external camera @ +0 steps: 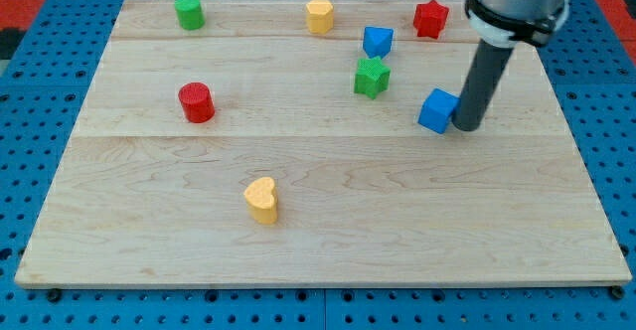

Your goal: Place the red star on top of the blue cube

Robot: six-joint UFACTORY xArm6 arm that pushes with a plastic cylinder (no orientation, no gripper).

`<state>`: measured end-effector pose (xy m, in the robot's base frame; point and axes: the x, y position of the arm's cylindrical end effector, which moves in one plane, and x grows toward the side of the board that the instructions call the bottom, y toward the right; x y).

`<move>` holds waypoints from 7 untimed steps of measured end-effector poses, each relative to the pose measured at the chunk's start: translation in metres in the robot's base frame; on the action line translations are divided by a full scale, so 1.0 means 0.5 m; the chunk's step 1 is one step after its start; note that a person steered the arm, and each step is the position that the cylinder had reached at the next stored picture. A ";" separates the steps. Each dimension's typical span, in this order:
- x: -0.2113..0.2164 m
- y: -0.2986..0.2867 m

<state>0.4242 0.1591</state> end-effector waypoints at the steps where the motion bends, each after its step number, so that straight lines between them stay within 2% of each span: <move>1: 0.000 -0.033; 2: 0.000 0.032; 3: -0.067 0.018; 4: -0.219 0.008; 5: -0.370 -0.058; 6: -0.455 -0.163; 7: -0.457 -0.179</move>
<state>0.1956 0.0694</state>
